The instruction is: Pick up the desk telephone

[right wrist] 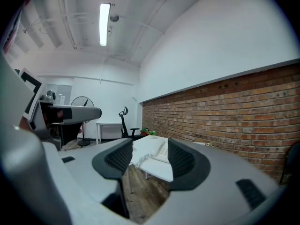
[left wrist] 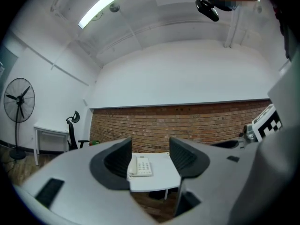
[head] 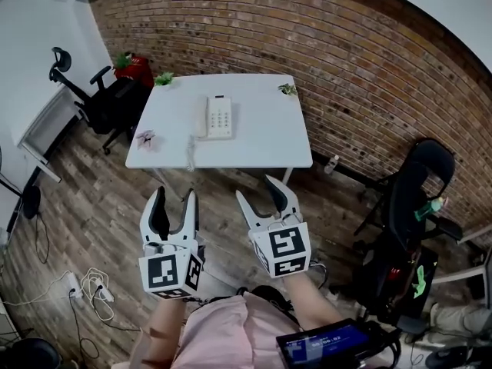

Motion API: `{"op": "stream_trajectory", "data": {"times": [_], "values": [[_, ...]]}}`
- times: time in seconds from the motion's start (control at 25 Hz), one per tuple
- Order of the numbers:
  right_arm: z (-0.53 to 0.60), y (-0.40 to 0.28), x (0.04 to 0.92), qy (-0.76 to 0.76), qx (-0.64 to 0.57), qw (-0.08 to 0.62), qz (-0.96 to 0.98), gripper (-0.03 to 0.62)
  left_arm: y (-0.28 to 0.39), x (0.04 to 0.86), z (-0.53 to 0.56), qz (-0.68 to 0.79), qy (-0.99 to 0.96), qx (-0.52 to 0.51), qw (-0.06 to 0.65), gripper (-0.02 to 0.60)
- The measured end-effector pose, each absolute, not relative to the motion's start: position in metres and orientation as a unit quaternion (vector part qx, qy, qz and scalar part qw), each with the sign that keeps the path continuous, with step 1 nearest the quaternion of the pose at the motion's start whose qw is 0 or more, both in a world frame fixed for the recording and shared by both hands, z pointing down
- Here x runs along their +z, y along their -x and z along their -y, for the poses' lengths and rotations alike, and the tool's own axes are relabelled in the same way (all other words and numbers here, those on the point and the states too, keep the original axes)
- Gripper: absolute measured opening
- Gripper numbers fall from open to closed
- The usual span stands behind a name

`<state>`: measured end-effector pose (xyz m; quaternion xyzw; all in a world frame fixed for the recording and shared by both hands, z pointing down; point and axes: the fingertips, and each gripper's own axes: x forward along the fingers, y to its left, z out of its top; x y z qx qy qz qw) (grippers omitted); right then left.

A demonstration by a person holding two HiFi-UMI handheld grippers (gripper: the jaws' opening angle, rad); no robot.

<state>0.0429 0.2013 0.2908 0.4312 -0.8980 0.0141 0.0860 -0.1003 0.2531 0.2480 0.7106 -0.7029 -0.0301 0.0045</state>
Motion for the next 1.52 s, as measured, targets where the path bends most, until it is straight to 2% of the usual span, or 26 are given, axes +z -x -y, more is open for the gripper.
{"op": "stream_trajectory", "data": {"times": [0.44,0.96,1.52], "values": [[-0.147,-0.033,0.304,-0.439,0.023,0.093,0.893,0.238,0.109,0.281,-0.196,0.693,-0.72,-0.008,0.035,0.259],[-0.006,-0.018,0.339,-0.434,0.061,0.108,0.892,0.238,0.13,0.315,-0.062,0.699,-0.712,0.025,0.06,0.259],[0.134,0.002,0.347,-0.422,0.087,0.1,0.897,0.238,0.155,0.309,0.076,0.711,-0.7,0.035,0.059,0.259]]}}
